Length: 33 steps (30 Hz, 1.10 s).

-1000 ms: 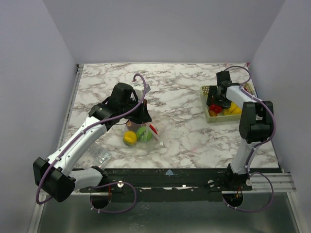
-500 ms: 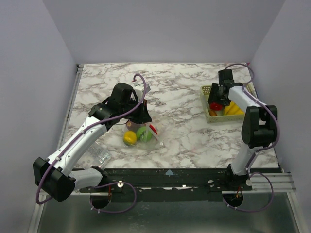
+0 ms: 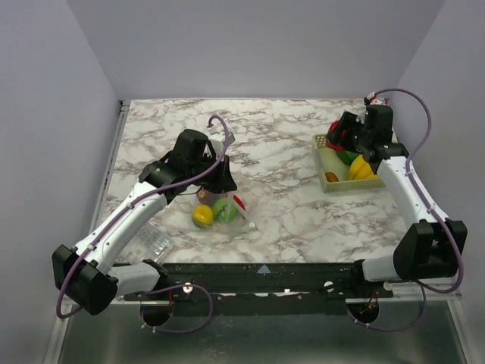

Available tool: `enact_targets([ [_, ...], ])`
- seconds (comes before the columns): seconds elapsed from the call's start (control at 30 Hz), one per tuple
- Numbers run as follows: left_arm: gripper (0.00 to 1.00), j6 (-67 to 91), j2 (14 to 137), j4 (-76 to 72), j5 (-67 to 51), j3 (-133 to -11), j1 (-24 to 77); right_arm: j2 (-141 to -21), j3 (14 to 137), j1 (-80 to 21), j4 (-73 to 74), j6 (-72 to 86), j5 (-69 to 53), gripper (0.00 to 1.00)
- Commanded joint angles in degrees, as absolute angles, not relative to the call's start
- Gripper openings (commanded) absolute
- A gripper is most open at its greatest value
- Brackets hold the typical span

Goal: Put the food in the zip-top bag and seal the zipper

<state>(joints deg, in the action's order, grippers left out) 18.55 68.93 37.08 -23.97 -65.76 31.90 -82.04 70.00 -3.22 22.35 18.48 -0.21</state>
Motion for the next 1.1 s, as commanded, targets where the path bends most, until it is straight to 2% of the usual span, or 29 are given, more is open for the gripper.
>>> enact_targets([
  [0.0,0.0,18.4,69.0,36.0,-25.4,-65.5,32.0,-75.1,59.2,-3.9,10.4,25.7,-25.5,0.2],
  [0.17,0.0,18.5,69.5,36.0,-25.9,-65.5,32.0,-70.2,50.8,-13.1,0.5,29.1,-39.0,0.24],
  [0.37,0.0,18.6,69.5,35.9,-26.0,-65.5,31.9,-69.3,48.0,-27.4,-0.4,24.0,-39.7,0.34],
  [0.57,0.0,18.5,69.4,35.9,-25.8,-65.4,31.9,-72.2,44.8,-30.8,-6.0,24.6,-44.6,0.38],
  [0.77,0.0,18.5,69.5,35.9,-25.8,-65.4,31.8,-74.6,45.8,-33.6,-1.6,20.2,-46.2,0.44],
  [1.07,0.0,18.6,69.5,35.8,-26.6,-65.4,31.8,-79.8,47.5,-39.4,-2.3,19.8,-38.4,0.46],
])
